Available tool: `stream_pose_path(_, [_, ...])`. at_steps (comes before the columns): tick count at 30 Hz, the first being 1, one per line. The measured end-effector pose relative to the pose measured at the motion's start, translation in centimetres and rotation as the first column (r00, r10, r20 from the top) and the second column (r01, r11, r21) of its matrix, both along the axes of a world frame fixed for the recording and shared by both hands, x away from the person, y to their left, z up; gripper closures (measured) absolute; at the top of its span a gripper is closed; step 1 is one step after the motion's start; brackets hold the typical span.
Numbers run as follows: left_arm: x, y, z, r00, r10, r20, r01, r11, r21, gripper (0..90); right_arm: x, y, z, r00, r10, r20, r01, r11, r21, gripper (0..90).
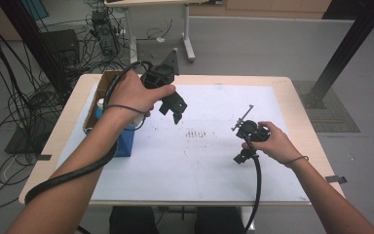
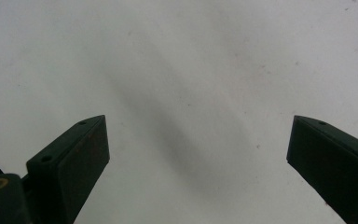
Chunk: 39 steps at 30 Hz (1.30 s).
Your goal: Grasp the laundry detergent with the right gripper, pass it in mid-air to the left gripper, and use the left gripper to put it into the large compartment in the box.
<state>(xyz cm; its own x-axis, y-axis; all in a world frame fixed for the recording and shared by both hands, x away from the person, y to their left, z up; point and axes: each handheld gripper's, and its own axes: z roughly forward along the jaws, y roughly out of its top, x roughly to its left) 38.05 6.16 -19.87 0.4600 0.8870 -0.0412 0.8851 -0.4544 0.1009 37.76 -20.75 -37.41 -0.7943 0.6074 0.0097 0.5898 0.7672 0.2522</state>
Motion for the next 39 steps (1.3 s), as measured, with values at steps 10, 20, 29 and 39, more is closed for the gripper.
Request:
stream_pose_path(10, [0.3,-0.3,-4.5,1.0000,-0.004,-0.002,0.004,1.0000,-0.005,7.2,-0.2,0.0,0.4,1.0000,0.001,-0.001,-0.001,1.000,0.002,5.7])
stream_pose_path(20, [0.6,0.1,-8.2,1.0000,0.007,0.000,-0.007,1.0000,-0.006,7.6,-0.1,0.3,0.2,0.9999,0.007,-0.007,-0.007,1.000,0.002,5.8])
stream_pose_path(29, [0.4,0.3,-9.6,0.9999,0.005,-0.011,-0.005,1.0000,0.000,7.9,-0.1,0.4,0.0,0.9998,0.015,-0.010,-0.015,1.000,0.001,5.8])
stream_pose_path(39, [0.2,0.2,-9.7,0.9999,0.001,-0.014,-0.001,1.0000,-0.001,7.9,-0.4,0.7,0.1,0.9999,0.014,-0.009,-0.014,1.000,0.001,5.8])
